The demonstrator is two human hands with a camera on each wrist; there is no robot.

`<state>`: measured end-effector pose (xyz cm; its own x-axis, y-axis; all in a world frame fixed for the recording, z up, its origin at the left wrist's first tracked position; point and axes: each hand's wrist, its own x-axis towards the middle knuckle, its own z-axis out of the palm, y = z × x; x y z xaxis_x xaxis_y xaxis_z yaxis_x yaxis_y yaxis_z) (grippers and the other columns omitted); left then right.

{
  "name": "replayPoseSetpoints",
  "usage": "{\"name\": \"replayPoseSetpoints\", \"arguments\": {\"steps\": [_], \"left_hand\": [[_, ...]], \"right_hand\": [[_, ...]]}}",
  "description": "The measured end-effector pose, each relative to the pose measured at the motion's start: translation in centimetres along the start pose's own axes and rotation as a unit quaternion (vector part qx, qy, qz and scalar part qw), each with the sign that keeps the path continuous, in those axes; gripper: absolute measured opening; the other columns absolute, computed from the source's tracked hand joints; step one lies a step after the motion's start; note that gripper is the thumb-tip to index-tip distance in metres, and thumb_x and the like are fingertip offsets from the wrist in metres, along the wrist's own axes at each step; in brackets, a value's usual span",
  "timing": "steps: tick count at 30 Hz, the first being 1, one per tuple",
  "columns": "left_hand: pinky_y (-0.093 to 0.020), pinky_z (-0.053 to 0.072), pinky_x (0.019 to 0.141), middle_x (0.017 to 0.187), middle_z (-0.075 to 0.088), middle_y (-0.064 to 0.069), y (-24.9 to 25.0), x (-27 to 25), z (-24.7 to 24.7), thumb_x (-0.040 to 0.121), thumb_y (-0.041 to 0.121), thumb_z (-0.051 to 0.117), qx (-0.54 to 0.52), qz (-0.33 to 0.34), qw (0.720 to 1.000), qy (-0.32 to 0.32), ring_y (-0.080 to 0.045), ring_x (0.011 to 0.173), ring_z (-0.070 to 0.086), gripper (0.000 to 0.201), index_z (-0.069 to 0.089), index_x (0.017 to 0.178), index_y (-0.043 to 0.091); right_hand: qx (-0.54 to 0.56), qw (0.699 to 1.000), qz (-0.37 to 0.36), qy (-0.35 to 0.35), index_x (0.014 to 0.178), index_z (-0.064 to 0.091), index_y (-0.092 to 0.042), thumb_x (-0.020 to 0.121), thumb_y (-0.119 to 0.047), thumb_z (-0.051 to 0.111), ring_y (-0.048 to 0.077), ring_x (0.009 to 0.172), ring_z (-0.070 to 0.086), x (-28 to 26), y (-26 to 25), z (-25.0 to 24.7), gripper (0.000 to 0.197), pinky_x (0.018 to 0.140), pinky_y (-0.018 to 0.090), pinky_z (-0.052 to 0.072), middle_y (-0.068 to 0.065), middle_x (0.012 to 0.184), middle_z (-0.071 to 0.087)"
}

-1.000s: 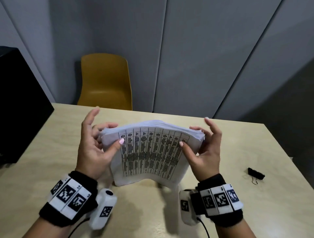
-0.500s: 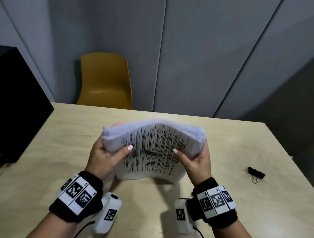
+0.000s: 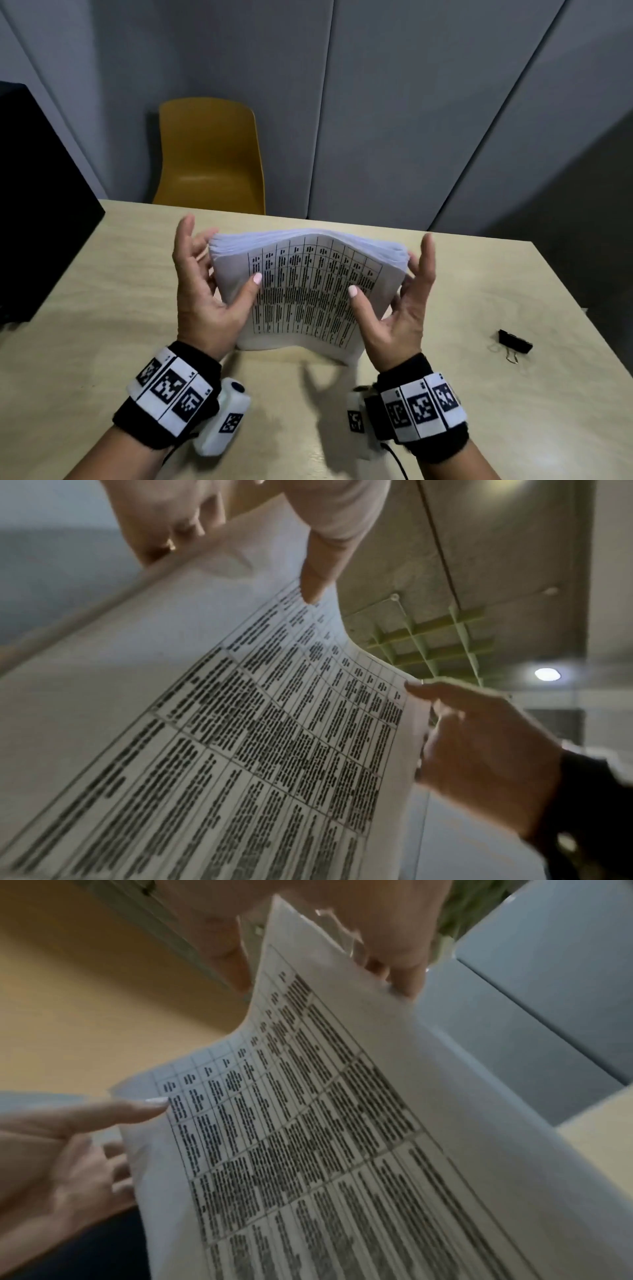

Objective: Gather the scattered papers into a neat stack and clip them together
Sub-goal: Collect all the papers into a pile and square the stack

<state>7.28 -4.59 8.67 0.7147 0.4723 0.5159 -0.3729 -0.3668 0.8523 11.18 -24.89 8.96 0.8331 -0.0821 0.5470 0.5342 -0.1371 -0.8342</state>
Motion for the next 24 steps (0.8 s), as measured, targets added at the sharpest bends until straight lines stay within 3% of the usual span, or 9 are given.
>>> {"name": "replayPoseSetpoints", "arguments": {"steps": [1,3,6,11,14,17,20,22,24], "left_hand": [[-0.038,0.044,0.101,0.129,0.040,0.002,0.0,0.0,0.0,0.071,0.023,0.066,0.049,0.050,0.998,0.009,-0.018,0.122,0.048,0.086,0.019,0.141,0.039],[-0.028,0.036,0.107,0.130,0.036,0.001,0.1,0.3,0.0,0.077,0.018,0.060,0.141,0.132,0.981,0.007,-0.004,0.127,0.037,0.066,0.034,0.137,0.027],[-0.010,0.026,0.105,0.129,0.037,-0.004,0.4,0.5,-0.2,0.080,0.014,0.057,0.194,0.150,0.970,-0.006,0.007,0.123,0.031,0.045,0.053,0.125,0.016],[-0.006,0.023,0.106,0.134,0.032,-0.018,1.0,0.4,-0.2,0.082,-0.005,0.048,0.213,0.169,0.962,-0.024,0.013,0.129,0.023,0.054,0.038,0.132,0.013],[0.002,0.027,0.095,0.136,0.030,-0.017,1.3,0.3,-0.3,0.080,-0.008,0.045,0.221,0.161,0.960,-0.058,0.018,0.107,0.038,0.056,0.044,0.129,0.021],[0.006,0.030,0.087,0.138,0.035,-0.020,1.5,0.5,-0.4,0.083,0.001,0.044,0.228,0.146,0.960,-0.069,0.008,0.084,0.043,0.051,0.045,0.128,0.025],[0.004,0.027,0.093,0.136,0.037,-0.027,1.8,0.4,-0.4,0.080,0.001,0.053,0.248,0.153,0.953,-0.078,0.008,0.101,0.033,0.055,0.043,0.130,0.021],[-0.010,0.034,0.095,0.135,0.039,-0.026,1.8,0.4,-0.6,0.077,0.007,0.058,0.264,0.146,0.949,-0.088,0.010,0.104,0.028,0.056,0.043,0.129,0.022],[-0.007,0.032,0.095,0.134,0.042,-0.023,1.6,0.6,-0.9,0.077,0.015,0.057,0.261,0.134,0.951,-0.094,0.009,0.105,0.029,0.052,0.044,0.127,0.023]], "right_hand": [[-0.051,0.997,-0.054,0.003,0.144,0.024,-0.027,0.070,-0.023,0.067,0.024,0.124,0.043,0.1,-0.4,0.1,0.085,0.106,0.040,0.038,0.013,0.132,0.038],[-0.128,0.985,-0.113,-0.004,0.135,0.039,-0.018,0.071,-0.022,0.065,0.021,0.124,0.040,0.4,-0.8,0.2,0.069,0.107,0.033,0.034,0.021,0.131,0.036],[-0.160,0.982,-0.097,-0.005,0.120,0.052,-0.020,0.073,-0.023,0.063,0.026,0.115,0.048,0.7,-1.2,0.0,0.049,0.101,0.039,0.040,0.018,0.130,0.037],[-0.187,0.977,-0.106,-0.014,0.127,0.052,-0.017,0.074,-0.019,0.062,0.006,0.117,0.042,0.7,-1.2,-0.1,0.054,0.102,0.024,0.036,0.019,0.129,0.039],[-0.205,0.971,-0.119,-0.026,0.121,0.059,-0.013,0.074,-0.017,0.063,-0.013,0.112,0.038,0.5,-1.3,-0.1,0.048,0.100,0.013,0.032,0.022,0.128,0.039],[-0.202,0.973,-0.109,-0.031,0.121,0.059,-0.013,0.074,-0.019,0.063,-0.005,0.107,0.042,0.5,-1.4,-0.2,0.048,0.098,0.010,0.030,0.019,0.128,0.040],[-0.204,0.974,-0.095,-0.036,0.124,0.057,-0.013,0.074,-0.021,0.062,0.017,0.107,0.050,0.4,-1.4,-0.3,0.050,0.099,0.012,0.033,0.017,0.129,0.040],[-0.204,0.974,-0.093,-0.036,0.123,0.058,-0.013,0.074,-0.022,0.062,0.008,0.111,0.048,0.4,-1.4,-0.3,0.049,0.098,0.009,0.031,0.017,0.129,0.040],[-0.205,0.973,-0.101,-0.040,0.122,0.058,-0.012,0.074,-0.022,0.061,-0.011,0.110,0.040,0.5,-1.4,-0.3,0.049,0.097,0.004,0.029,0.019,0.127,0.041]]}}
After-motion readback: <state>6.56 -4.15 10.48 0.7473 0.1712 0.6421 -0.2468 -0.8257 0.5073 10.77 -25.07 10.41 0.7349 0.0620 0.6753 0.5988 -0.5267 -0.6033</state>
